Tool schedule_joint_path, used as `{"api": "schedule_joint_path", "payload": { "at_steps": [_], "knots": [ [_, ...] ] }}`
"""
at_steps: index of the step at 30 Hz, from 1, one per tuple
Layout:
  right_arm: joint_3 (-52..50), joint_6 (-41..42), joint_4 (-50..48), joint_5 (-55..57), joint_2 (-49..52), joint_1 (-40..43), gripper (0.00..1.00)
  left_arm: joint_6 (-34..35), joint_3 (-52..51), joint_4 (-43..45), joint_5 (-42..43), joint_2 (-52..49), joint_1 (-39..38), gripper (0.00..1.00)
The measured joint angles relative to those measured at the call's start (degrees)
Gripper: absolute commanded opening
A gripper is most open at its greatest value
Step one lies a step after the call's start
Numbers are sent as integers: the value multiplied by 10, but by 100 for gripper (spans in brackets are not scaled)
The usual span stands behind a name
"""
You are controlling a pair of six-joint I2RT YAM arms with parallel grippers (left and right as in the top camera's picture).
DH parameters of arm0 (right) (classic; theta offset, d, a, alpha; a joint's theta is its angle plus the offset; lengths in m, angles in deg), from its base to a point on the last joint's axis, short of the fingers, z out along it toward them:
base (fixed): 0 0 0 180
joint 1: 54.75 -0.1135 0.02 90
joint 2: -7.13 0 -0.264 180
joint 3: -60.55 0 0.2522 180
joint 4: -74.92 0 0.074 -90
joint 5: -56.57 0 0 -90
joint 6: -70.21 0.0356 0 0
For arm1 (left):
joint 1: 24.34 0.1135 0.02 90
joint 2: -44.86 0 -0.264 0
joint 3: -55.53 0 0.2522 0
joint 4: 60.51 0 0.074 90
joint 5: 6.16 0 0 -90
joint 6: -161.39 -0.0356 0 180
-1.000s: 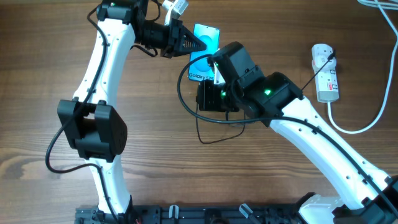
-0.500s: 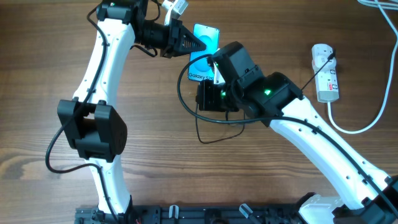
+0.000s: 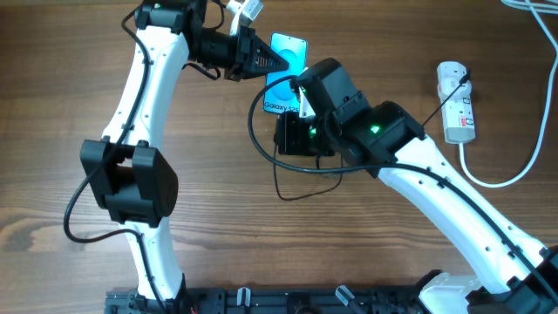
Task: Plug charger to phone and switch on socket
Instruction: 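Hold the phone with the left gripper, press the plug fully in with the right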
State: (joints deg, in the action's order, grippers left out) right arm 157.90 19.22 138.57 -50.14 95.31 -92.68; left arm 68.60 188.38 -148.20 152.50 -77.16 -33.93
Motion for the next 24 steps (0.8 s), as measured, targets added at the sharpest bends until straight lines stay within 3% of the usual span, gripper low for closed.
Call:
{"api": "schedule_joint_path", "payload": {
  "at_steps": [24],
  "knots": [
    [0, -18, 8, -17, 9, 13, 4, -15, 0, 0, -3, 0, 0, 4]
  ]
}}
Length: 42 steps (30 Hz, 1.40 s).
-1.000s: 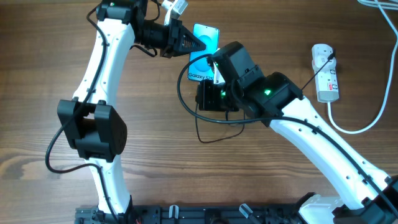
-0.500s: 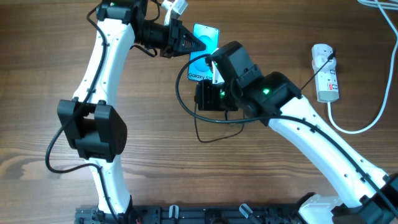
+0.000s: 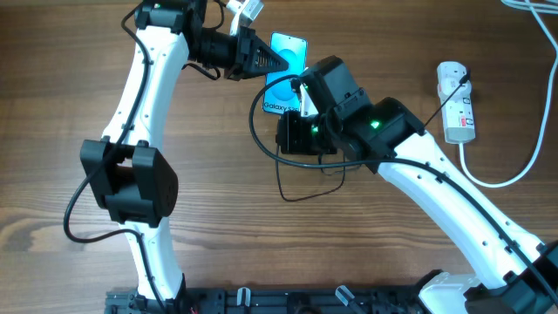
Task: Plug charger to phone and switch on socket
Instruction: 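Hold the phone with the left gripper, press the plug fully in with the right, then open the right gripper and release the inserted USB-C plug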
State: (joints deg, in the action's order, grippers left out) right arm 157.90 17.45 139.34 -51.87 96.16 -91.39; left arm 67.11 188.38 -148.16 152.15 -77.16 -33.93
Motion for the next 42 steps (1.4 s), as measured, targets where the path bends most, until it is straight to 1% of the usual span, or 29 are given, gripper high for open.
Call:
{"api": "schedule_joint_path", "payload": {
  "at_steps": [16, 42],
  "knots": [
    [0, 0, -2, -17, 0, 9, 4, -2, 0, -2, -24, 0, 0, 4],
    [0, -1, -2, -30, 9, 8, 4, 1, 0, 2, -24, 0, 0, 4]
  ]
}}
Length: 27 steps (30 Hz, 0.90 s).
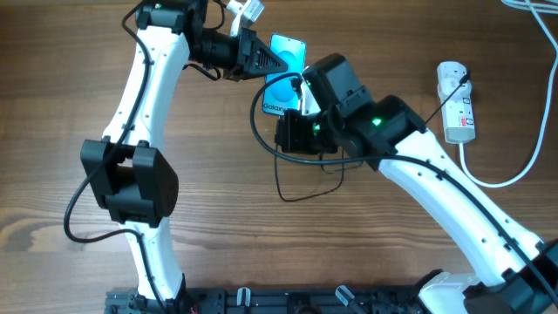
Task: Plug charger to phone and switch on socket
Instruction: 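Open the right gripper and release the inserted USB-C plug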
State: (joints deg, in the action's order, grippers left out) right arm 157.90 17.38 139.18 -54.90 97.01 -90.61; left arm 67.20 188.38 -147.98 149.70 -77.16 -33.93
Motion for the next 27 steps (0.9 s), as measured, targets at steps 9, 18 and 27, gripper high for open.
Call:
{"api": "schedule_joint_path", "payload": {
  "at_steps": [9, 18, 27],
  "knots": [
    [0, -2, 0, 0, 20, 0, 4, 0, 0, -2, -20, 0, 0, 4],
    [0, -4, -3, -2, 20, -1, 4, 0, 0, 1, -49, 0, -4, 4],
    [0, -4, -1, -8, 20, -2, 4, 0, 0, 9, -50, 0, -21, 4]
  ]
}}
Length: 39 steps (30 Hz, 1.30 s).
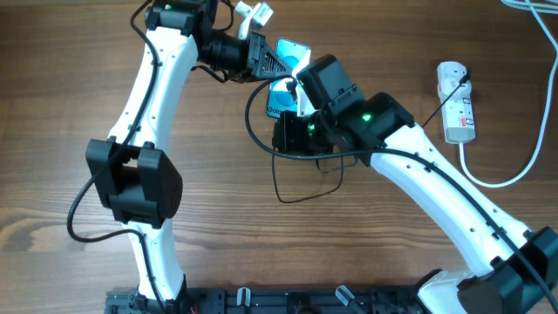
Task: Plug charger to phone and switch on socket
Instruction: 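Open the right gripper and release the inserted USB-C plug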
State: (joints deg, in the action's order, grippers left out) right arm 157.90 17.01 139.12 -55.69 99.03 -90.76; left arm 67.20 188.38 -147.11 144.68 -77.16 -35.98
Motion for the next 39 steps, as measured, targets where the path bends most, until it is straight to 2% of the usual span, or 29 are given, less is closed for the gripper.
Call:
{"api": "schedule_joint_path", "payload": {
  "at_steps": [39],
  "knots": [
    [0, 0, -7, 32, 0, -3, 5, 2, 0, -3, -23, 0, 1, 4]
  ]
}}
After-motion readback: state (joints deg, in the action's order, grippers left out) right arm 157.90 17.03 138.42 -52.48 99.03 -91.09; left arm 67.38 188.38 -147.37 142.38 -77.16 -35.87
